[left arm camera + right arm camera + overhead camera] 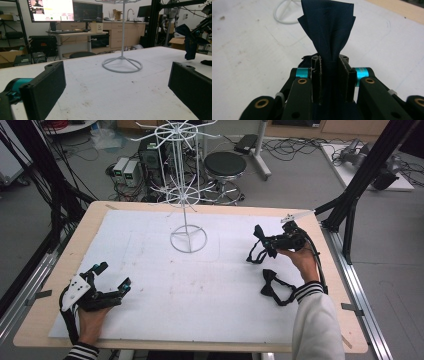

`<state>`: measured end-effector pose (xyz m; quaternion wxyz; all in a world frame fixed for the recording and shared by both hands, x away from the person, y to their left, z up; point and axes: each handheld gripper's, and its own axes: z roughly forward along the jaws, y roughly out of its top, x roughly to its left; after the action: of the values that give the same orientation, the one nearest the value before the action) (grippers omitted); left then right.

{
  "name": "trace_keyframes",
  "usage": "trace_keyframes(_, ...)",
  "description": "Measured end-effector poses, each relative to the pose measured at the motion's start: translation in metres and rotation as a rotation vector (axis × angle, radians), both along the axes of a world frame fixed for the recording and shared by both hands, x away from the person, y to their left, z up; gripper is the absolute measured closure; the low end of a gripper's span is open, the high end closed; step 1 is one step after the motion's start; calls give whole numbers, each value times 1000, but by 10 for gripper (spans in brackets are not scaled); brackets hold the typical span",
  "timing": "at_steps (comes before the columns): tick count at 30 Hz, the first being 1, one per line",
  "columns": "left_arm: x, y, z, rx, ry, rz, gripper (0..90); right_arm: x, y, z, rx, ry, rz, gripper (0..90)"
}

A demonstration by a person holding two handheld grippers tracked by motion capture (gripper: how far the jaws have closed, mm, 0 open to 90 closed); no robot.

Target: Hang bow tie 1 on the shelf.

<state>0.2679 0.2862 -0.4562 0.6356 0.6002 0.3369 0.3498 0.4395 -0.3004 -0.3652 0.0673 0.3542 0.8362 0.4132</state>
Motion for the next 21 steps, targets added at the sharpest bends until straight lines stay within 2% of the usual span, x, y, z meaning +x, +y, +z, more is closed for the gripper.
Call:
trace_keyframes(3,0,0,0,0,-1,0,17,-1,1,1,16,-16,9,755)
trace_keyframes(9,0,0,0,0,0,0,17,-4,7,7,105,-59,29,755)
trace_keyframes(11,0,0,0,0,-1,0,17,-4,9,8,117,-76,32,755)
trace_keyframes(20,0,0,0,0,0,-1,17,-6,14,15,171,-95,31,755)
trace_keyframes(21,0,0,0,-1,0,-1,17,-7,16,17,189,-108,37,755)
